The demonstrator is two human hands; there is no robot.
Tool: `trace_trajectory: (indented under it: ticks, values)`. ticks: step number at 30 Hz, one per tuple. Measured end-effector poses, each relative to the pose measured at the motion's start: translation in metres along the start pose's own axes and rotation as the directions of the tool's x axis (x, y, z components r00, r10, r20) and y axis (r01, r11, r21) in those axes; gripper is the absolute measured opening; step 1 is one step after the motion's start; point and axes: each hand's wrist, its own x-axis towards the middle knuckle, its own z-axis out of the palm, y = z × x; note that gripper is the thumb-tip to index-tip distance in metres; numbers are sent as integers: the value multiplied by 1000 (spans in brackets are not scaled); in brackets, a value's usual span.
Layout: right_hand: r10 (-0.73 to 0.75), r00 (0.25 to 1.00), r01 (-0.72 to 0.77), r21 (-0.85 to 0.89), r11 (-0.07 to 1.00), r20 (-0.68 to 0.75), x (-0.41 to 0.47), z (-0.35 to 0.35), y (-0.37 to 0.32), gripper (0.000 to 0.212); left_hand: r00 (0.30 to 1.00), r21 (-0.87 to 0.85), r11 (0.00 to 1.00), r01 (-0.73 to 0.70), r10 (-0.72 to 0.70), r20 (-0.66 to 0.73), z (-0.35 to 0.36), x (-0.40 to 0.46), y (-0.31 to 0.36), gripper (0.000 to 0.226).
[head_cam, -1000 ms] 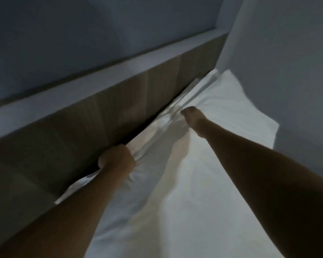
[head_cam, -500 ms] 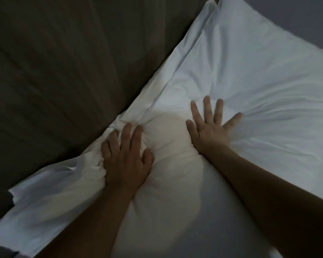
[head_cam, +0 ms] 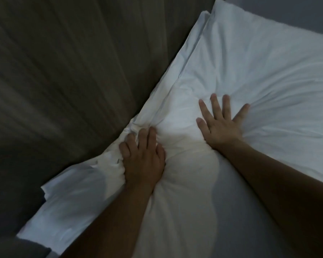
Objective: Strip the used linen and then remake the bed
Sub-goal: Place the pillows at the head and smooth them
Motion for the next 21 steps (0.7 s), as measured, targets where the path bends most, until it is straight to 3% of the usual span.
trace_trajectory:
  ticks: [4, 8, 12, 14, 17, 19, 21]
  values:
    - [29, 1000, -29, -71, 997, 3, -19, -2, -16, 62, 985, 22, 990, -137, 134, 108, -6, 10, -1, 32]
    - [50, 998, -50, -1, 999, 27, -43, -14, -28, 62, 951, -20, 973, -232, 231, 203, -38, 9, -15, 38]
    - [20, 987, -44, 148, 988, 161, -74, -44, -46, 62, 972, -81, 978, -190, 199, 122, -63, -5, -54, 41]
    - [7, 994, -26, 169, 985, 113, -108, -64, -51, 62, 972, -117, 976, -184, 198, 125, -61, -11, -60, 46]
    - [190, 982, -190, 55, 980, 9, -177, -86, -31, 66, 975, -211, 968, -136, 168, 143, -51, -9, -52, 54]
    - [398, 910, -407, 74, 910, 113, -212, -87, -20, 64, 984, -183, 981, -64, 93, 151, -53, -12, -46, 38]
    - [474, 864, -488, 54, 871, 172, -228, -79, -22, 61, 996, -103, 995, 6, 3, 92, -62, -25, -42, 31]
